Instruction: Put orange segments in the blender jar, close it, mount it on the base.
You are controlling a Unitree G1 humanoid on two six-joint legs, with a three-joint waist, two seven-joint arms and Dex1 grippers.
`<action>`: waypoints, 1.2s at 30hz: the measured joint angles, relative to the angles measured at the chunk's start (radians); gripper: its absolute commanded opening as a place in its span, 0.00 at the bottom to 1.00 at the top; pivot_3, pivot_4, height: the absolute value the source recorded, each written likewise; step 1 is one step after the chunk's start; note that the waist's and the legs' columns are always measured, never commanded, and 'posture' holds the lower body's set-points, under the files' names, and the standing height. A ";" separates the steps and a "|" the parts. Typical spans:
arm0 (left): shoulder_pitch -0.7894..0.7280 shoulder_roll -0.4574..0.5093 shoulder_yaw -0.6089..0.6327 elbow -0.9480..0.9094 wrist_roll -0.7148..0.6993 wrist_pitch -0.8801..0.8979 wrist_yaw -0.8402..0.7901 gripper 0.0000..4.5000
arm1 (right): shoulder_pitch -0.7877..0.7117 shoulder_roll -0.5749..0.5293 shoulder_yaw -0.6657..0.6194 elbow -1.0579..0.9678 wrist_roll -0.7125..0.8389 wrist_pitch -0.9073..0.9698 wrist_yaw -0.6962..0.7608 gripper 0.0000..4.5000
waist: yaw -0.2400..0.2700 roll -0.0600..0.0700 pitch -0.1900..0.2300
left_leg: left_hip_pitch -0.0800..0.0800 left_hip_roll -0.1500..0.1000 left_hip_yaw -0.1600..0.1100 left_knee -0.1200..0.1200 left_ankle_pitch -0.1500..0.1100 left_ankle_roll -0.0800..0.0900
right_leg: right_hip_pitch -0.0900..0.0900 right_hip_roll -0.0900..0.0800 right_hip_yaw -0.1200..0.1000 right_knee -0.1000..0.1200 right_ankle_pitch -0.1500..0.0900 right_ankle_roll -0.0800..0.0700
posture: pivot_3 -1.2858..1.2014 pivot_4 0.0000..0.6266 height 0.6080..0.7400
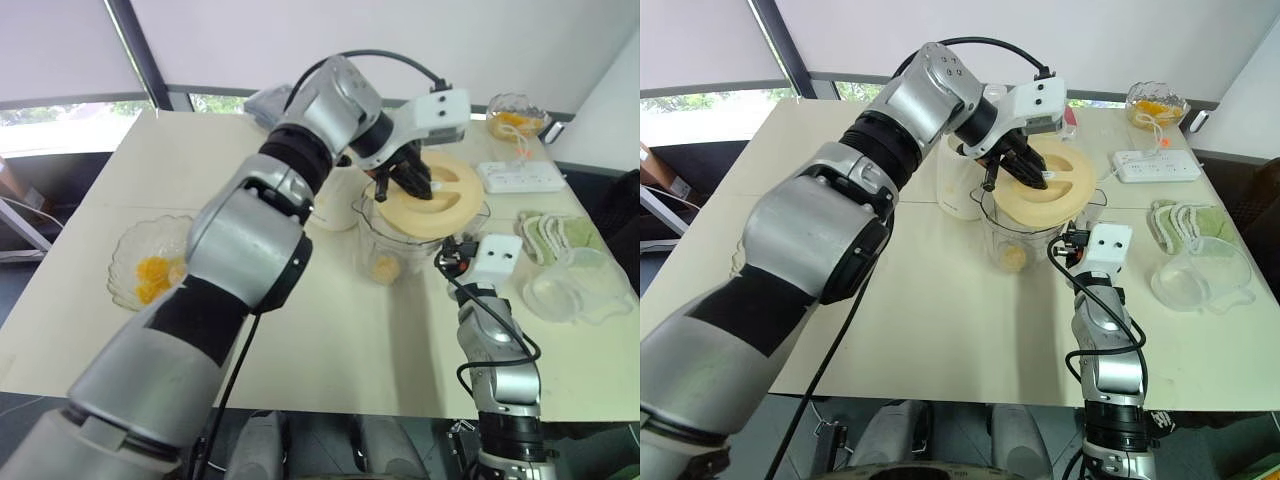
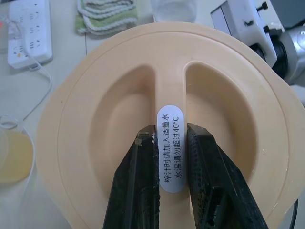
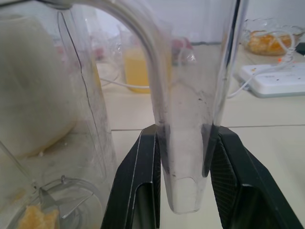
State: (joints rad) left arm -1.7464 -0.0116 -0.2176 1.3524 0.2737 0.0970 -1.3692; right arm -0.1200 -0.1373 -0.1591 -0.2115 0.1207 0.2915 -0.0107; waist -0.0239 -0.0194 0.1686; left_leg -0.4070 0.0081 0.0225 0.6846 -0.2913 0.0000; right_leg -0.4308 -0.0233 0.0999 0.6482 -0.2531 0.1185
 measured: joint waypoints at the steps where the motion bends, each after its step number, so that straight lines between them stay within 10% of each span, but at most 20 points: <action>1: 0.007 0.007 -0.004 0.000 0.006 -0.005 -0.002 0.05 | 0.005 -0.001 0.001 0.000 0.000 0.003 0.004 0.20 | 0.000 0.000 0.000 | 0.000 0.000 0.000 0.000 0.000 0.000 | 0.000 0.000 0.000 0.000 0.000 0.000 | 0.52 0.24 1.00; 36: 0.090 0.048 -0.028 -0.011 0.024 -0.213 -0.102 0.05 | 0.037 -0.036 0.004 -0.038 -0.010 0.012 0.045 0.20 | 0.004 0.000 0.000 | 0.000 0.000 0.000 0.000 0.000 0.000 | 0.000 0.000 0.000 0.000 0.000 0.000 | 0.52 0.24 1.00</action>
State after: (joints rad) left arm -1.6562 0.0369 -0.2455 1.3416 0.2977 -0.1158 -1.4714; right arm -0.0834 -0.1738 -0.1548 -0.2495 0.1110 0.3038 0.0347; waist -0.0199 -0.0190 0.1683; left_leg -0.4068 0.0081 0.0225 0.6849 -0.2913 0.0000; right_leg -0.4305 -0.0234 0.0999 0.6486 -0.2530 0.1185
